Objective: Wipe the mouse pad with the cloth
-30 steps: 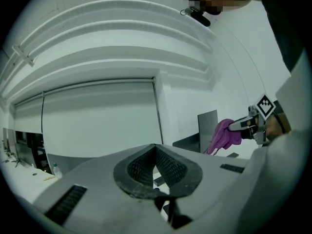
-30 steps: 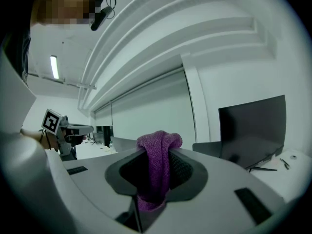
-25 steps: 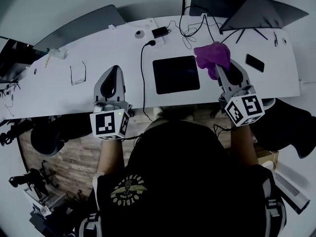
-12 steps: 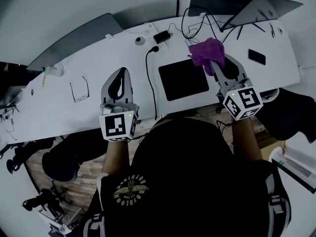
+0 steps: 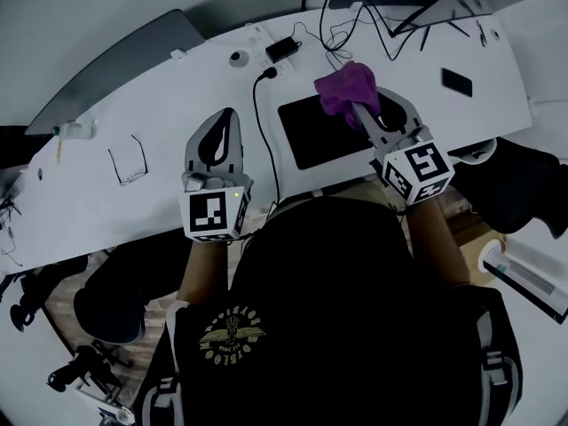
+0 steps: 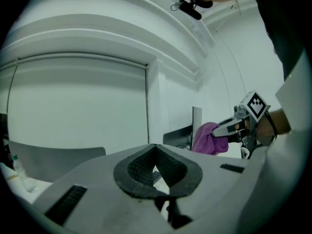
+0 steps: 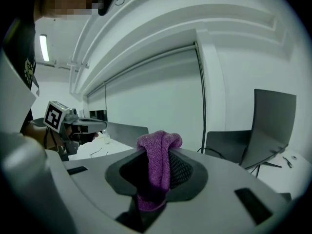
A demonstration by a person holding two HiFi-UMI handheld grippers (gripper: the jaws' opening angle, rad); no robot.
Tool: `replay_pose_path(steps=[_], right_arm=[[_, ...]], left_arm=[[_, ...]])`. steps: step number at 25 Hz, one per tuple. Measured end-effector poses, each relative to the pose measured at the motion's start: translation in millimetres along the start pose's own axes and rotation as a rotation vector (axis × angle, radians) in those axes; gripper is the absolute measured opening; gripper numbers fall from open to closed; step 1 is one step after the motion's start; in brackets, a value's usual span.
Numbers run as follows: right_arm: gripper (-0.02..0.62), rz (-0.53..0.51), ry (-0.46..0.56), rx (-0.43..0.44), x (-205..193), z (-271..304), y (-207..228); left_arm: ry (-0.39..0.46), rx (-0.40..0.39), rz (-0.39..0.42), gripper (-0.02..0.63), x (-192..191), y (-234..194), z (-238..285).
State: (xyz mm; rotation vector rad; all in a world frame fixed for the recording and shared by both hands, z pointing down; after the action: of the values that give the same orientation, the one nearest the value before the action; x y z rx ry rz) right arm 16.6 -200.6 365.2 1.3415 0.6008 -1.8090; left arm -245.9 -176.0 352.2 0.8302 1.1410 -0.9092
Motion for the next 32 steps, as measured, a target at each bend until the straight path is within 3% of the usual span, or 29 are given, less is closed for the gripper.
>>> replay_pose_path(steps=[4,12,21,32], right_arm=[[0.091,0.015,-0.03,0.043,-15,15,5],[0.091,-0.007,-0.116,0.2,-48,61,18],[0.091,-0.033,-0.195,0.345,-91,110,21],[0.091,-0.058,-0.385,0.418,-202,159,-1]], left_arm=[[-0.031,0.025,0.004,0.002,-8,0,10],[-0.089,0.182,-0.042,0.002,-29,-5,18],[-0.185,0.293,-0.098,0.002,-70,3,18],[-0.308,0.315,-0.2,0.002,-133,34,6]])
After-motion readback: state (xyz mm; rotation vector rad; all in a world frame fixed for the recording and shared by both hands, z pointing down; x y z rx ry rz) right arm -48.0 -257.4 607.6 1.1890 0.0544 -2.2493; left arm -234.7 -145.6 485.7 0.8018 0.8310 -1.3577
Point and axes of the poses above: the fingertips, and each gripper's own axes: z forward along the fingers, y to its right, x out of its top, the point moved 5 cm from there along -z, backward along the fingers, and after that the axes turned 1 degree about -y, right-handed, at the moved point
